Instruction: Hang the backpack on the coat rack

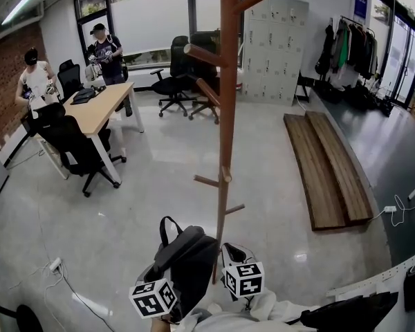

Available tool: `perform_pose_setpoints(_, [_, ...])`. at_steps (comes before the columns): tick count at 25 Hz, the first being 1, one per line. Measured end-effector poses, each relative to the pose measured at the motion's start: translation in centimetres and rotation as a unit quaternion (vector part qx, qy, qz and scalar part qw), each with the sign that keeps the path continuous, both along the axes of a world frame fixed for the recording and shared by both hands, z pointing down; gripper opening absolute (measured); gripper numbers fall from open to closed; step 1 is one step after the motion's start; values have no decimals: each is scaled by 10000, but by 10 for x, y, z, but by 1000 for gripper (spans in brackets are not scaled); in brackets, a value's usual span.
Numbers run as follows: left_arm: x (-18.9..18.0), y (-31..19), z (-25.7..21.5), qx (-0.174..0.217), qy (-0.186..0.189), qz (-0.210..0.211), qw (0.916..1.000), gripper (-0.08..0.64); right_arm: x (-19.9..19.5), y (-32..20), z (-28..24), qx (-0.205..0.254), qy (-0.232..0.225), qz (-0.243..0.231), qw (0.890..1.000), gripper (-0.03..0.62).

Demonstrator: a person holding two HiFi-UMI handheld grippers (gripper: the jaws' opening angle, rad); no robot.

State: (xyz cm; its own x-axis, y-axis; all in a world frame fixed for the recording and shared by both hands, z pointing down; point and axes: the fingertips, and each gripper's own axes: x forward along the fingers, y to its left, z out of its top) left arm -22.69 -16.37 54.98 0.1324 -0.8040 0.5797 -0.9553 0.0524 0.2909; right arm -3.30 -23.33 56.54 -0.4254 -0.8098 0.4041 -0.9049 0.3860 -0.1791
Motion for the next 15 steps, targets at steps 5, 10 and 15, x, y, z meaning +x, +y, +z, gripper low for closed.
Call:
perform_pose_setpoints(5, [-6, -12, 3, -13, 58, 48, 10000, 129, -8, -11, 4, -39, 72, -15, 10000, 14])
perform_pose_setpoints(10, [-4, -17, 3, -13, 3, 189, 9998, 129, 1, -13, 6, -121, 110, 61, 9998, 14])
perform_pose_setpoints(15, [-8, -26, -5, 52, 4, 1065, 9943, 127, 19, -24, 5, -173, 97, 288, 9994, 12])
